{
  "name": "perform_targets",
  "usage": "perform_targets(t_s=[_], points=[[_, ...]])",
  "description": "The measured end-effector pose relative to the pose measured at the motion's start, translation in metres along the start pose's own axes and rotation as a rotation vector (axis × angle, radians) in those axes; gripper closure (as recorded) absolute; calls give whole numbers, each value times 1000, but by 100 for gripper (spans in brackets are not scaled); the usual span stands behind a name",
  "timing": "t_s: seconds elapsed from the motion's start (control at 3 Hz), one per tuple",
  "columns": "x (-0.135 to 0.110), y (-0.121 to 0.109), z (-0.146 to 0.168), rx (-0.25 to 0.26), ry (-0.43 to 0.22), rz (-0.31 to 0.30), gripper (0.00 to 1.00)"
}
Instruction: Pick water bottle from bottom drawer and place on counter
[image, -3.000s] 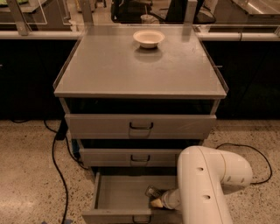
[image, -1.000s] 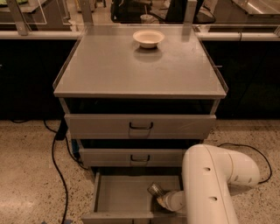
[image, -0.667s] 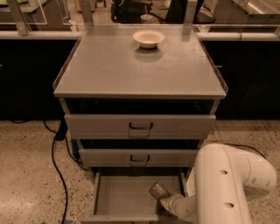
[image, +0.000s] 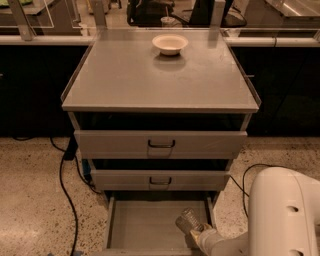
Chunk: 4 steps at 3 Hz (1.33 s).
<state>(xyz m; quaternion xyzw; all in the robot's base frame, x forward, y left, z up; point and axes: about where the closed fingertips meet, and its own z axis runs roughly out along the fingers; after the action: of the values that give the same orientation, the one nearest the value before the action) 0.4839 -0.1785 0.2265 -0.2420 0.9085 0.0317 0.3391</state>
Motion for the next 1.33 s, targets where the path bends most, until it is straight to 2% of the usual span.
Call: perform_targets(t_s=[0.67,1.0,1.33], points=[[-17,-18,-56,39,-112,27,100],[-33,-25,-86,59,-157,30,100],[-62,-33,-141,74,-228,36,100]])
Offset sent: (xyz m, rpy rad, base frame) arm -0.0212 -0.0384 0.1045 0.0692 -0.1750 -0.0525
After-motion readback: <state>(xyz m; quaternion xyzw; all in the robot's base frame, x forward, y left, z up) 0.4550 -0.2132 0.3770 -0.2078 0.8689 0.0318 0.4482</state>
